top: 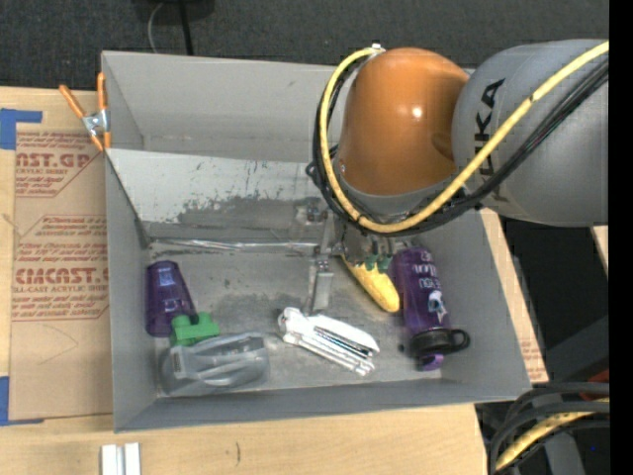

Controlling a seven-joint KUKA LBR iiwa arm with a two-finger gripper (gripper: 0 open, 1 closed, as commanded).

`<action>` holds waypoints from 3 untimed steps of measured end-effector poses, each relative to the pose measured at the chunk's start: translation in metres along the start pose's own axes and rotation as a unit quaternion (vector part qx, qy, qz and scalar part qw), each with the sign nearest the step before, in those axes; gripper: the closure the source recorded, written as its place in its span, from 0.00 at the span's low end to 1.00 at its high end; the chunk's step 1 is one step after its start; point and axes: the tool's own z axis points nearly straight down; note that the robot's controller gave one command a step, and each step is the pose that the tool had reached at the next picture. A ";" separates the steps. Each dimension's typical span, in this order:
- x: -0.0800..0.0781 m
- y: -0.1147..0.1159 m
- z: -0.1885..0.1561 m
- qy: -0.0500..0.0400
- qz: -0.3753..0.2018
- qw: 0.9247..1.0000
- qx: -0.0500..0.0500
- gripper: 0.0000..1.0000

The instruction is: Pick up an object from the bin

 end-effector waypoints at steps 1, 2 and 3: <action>-0.001 -0.001 -0.005 -0.004 0.001 1.000 -0.001 0.00; 0.017 -0.024 0.058 -0.005 0.000 1.000 -0.001 0.00; 0.022 -0.072 0.083 -0.004 0.004 1.000 0.000 0.00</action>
Offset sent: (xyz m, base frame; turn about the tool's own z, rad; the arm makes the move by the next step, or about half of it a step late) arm -0.0525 -0.0692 -0.1719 0.0046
